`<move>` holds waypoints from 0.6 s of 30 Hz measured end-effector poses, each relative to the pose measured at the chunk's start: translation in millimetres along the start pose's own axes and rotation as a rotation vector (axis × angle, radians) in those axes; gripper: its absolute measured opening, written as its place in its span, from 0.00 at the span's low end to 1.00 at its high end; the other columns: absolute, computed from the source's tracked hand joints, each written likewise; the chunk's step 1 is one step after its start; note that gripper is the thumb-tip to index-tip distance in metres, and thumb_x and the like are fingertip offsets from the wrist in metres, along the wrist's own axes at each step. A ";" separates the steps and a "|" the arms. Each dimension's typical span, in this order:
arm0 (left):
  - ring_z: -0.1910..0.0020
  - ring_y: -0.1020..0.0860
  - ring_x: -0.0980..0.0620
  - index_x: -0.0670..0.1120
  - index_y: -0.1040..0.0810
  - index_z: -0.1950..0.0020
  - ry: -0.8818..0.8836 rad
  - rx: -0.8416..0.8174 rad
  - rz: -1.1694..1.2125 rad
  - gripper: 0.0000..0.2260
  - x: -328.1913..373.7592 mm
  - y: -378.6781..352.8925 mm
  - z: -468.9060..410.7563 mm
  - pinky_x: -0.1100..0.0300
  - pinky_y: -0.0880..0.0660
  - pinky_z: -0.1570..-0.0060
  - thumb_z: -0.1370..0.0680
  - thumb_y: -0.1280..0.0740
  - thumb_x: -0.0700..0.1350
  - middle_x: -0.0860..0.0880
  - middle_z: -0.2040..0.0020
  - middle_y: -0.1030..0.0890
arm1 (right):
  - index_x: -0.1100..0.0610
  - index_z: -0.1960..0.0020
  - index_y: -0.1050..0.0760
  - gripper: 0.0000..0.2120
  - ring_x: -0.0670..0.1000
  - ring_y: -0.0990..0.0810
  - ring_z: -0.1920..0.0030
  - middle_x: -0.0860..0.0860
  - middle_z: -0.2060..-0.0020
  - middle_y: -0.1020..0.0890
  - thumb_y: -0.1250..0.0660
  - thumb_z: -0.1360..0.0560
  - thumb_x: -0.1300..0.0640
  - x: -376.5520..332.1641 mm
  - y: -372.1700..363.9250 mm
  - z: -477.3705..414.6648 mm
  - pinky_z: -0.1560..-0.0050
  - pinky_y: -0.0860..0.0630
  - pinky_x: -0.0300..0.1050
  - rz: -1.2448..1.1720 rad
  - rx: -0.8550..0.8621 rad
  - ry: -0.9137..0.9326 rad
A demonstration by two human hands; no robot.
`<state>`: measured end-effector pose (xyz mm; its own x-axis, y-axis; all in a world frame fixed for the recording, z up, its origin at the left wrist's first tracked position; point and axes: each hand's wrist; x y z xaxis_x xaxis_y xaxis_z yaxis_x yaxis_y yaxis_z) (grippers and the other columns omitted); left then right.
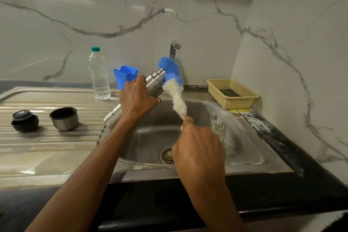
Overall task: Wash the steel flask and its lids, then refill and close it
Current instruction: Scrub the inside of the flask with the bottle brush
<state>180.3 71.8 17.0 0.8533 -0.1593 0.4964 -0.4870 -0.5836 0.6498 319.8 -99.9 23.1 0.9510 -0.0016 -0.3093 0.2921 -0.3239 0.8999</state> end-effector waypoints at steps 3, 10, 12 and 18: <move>0.49 0.25 0.40 0.44 0.25 0.42 -0.013 0.022 -0.064 0.25 -1.9 -0.4 3.6 0.51 0.32 0.54 0.35 0.23 0.50 0.44 0.52 0.21 | 0.55 0.23 0.40 0.22 0.51 0.19 0.45 0.52 0.44 0.21 0.42 0.16 0.55 -2.5 -10.0 11.4 0.45 0.19 0.46 -0.019 -0.040 -0.011; 0.52 0.25 0.39 0.43 0.27 0.51 -0.102 0.167 -0.235 0.18 18.4 -13.0 17.0 0.51 0.37 0.55 0.37 0.27 0.45 0.44 0.55 0.20 | 0.57 0.61 0.26 0.14 0.47 0.29 0.69 0.48 0.69 0.26 0.41 0.18 0.57 6.0 -10.7 -28.4 0.70 0.37 0.35 -0.465 -0.002 -0.104; 0.54 0.26 0.40 0.44 0.28 0.52 -0.147 0.191 -0.277 0.17 17.4 -17.7 16.7 0.50 0.36 0.56 0.37 0.28 0.43 0.44 0.56 0.21 | 0.65 0.62 0.28 0.16 0.51 0.30 0.70 0.52 0.71 0.26 0.41 0.18 0.57 10.5 -12.5 -32.0 0.67 0.33 0.45 -0.727 -0.066 -0.172; 0.52 0.26 0.40 0.42 0.27 0.49 -0.172 0.164 -0.343 0.18 0.6 -17.9 9.4 0.50 0.38 0.55 0.35 0.27 0.43 0.43 0.54 0.22 | 0.70 0.48 0.26 0.13 0.47 0.37 0.72 0.52 0.70 0.30 0.40 0.17 0.59 21.9 -1.1 -11.6 0.74 0.41 0.39 -1.023 -0.198 -0.172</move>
<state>191.2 74.6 0.3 0.9864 -0.0561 0.1545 -0.1446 -0.7426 0.6539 341.5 -88.5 18.9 0.2194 0.0457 -0.9746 0.9728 -0.0861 0.2150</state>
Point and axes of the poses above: each hand's wrist, its own z-axis away from the middle knuckle, its own y-axis out of the back of the hand, x = y × z
